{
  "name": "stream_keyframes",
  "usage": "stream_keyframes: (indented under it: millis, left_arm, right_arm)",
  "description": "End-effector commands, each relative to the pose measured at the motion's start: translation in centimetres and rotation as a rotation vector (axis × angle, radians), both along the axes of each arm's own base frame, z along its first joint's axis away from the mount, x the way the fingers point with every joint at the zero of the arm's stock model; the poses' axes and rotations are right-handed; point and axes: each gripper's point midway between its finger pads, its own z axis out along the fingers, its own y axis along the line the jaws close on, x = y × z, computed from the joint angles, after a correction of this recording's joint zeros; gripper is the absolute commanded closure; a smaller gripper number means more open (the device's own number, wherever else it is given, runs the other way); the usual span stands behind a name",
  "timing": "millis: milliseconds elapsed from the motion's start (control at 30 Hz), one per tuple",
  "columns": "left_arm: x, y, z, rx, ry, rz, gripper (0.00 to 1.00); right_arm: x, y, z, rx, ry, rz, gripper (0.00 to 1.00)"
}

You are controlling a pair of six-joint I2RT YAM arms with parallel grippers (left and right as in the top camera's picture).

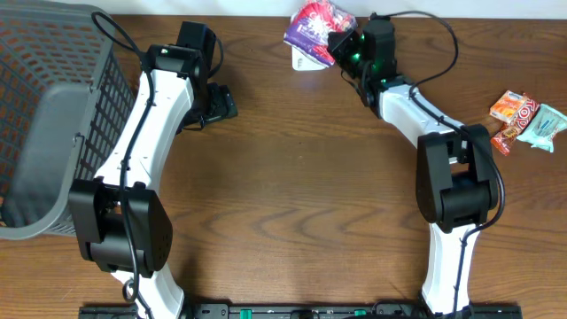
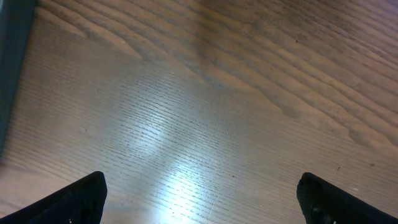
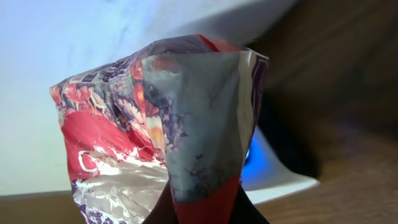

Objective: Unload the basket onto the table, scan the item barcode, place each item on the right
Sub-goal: 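Carry the purple package right and drop it on the item pile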

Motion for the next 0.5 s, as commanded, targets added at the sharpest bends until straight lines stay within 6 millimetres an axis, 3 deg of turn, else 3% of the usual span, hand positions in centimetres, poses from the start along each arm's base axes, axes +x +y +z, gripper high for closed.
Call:
stream_keyframes:
  millis: [0, 100, 167, 333, 467]
  left_arm:
    - [-0.1, 0.4, 0.4, 0.012, -0.009, 0.001, 0.02]
    - [-0.1, 0.4, 0.4, 0.012, -0.009, 0.001, 0.02]
    - [-0.1, 0.4, 0.4, 0.012, -0.009, 0.001, 0.02]
    - [-0.1, 0.4, 0.4, 0.012, -0.009, 0.001, 0.02]
    - [-0.1, 0.4, 0.4, 0.012, -0.009, 0.001, 0.02]
  right_arm:
    - [1.1, -0.1, 4.3, -0.005, -0.089, 0.046, 0.99]
    - [1.4, -1.2, 5.8, -0.052, -0.124, 0.112, 0.99]
    - [1.5, -3.4, 6.1, -0.098, -0.095, 0.110, 0.99]
    - [0.7, -13.1, 6.0, -0.215, 0.048, -0.039, 0.99]
    - [-1.5, -22.2, 6.1, -0.257, 0.141, -0.152, 0.99]
